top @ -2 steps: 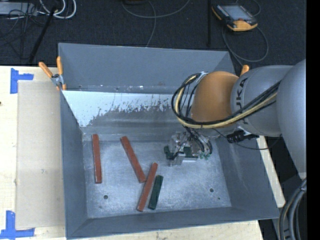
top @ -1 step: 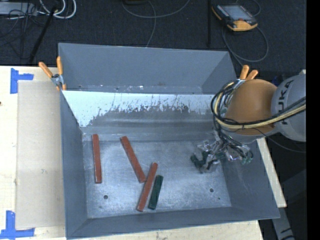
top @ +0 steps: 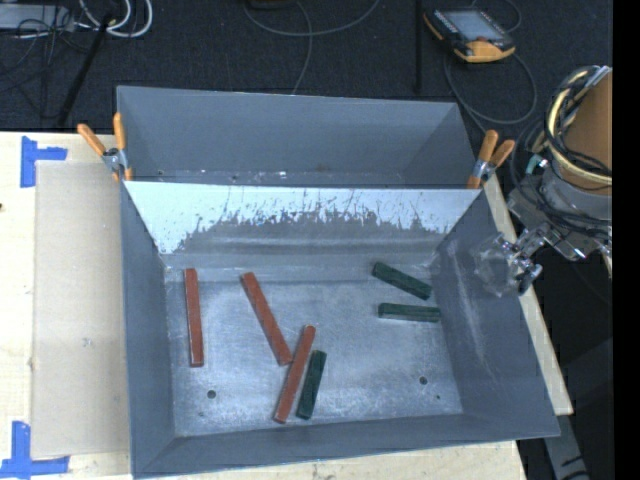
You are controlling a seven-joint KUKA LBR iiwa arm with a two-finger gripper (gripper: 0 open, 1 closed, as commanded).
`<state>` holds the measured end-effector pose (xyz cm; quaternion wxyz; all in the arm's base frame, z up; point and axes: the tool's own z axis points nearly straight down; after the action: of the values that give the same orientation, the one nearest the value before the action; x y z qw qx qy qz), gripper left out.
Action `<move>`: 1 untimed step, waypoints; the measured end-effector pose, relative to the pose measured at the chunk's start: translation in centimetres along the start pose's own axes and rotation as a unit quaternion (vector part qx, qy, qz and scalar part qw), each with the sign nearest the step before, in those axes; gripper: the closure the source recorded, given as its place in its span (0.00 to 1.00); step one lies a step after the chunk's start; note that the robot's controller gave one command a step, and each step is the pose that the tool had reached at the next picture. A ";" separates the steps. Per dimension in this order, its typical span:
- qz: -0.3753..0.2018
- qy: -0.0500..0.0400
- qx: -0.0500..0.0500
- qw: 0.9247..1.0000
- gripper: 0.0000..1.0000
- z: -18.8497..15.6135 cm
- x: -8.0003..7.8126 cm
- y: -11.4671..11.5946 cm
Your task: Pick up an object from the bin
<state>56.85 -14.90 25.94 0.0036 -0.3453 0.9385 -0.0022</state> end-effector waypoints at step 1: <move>0.002 0.001 -0.003 1.000 0.00 0.3 0.0 0.1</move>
Offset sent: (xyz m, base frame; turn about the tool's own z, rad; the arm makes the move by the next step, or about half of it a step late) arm 0.0000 0.0000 0.0000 0.0000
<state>56.74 -14.84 25.60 0.0012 -0.3438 0.9390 0.0005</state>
